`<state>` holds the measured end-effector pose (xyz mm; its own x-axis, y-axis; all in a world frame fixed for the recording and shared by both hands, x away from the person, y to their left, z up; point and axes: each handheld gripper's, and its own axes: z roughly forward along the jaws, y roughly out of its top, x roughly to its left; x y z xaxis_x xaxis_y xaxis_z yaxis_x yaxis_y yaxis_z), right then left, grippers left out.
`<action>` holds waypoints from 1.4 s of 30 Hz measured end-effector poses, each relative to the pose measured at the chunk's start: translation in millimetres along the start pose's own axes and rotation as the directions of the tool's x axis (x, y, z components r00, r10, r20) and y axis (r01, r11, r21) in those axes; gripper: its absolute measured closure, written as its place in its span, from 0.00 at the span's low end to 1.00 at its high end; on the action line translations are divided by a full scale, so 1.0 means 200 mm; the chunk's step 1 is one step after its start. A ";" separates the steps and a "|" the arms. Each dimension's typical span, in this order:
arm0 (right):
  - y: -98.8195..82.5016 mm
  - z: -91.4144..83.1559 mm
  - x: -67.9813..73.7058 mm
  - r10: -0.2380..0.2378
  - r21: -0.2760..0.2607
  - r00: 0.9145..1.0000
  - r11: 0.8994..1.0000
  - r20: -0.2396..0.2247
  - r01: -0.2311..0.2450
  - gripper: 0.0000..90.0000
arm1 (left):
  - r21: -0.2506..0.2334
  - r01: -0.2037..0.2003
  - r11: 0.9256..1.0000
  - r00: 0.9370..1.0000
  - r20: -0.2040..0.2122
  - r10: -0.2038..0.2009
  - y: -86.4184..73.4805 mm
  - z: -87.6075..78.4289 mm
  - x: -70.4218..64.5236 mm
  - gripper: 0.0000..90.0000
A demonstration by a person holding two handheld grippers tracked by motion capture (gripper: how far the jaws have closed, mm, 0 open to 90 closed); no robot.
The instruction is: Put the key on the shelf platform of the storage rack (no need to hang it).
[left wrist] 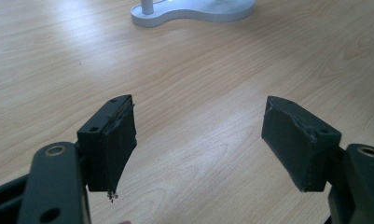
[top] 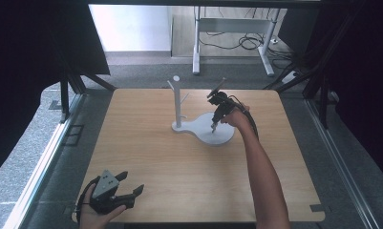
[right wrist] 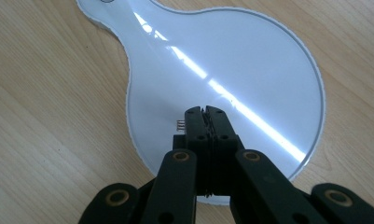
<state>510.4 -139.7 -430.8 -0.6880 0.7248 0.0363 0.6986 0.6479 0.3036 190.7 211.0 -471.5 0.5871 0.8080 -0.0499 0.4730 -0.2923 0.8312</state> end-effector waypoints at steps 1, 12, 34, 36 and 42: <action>0.00 0.01 0.00 -0.004 -0.003 1.000 1.000 -0.002 0.004 1.00 | 0.000 0.000 1.000 1.000 -0.001 0.000 0.00 0.00 0.00 0.29; -0.01 0.07 0.00 -0.003 -0.006 1.000 1.000 0.006 0.003 1.00 | 0.001 0.001 1.000 1.000 -0.001 -0.001 0.00 0.00 0.00 0.29; -0.06 0.18 -0.02 0.029 -0.003 0.999 1.000 0.014 -0.029 0.96 | 0.005 -0.005 1.000 1.000 0.001 0.005 0.00 0.01 0.00 0.29; -0.06 0.18 -0.02 0.026 -0.004 1.000 1.000 0.014 -0.026 0.92 | 0.004 -0.004 1.000 1.000 0.000 0.004 0.00 0.01 0.00 0.29; -0.07 0.15 -0.02 0.026 -0.016 0.999 1.000 0.025 -0.025 0.88 | 0.008 -0.005 1.000 1.000 0.003 0.005 0.00 0.01 0.00 0.29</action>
<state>509.8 -144.4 -464.6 -0.6646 0.7469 0.0203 0.7127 0.6255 0.3176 191.4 209.5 -473.3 0.5918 0.8047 -0.0474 0.4748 -0.3004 0.8272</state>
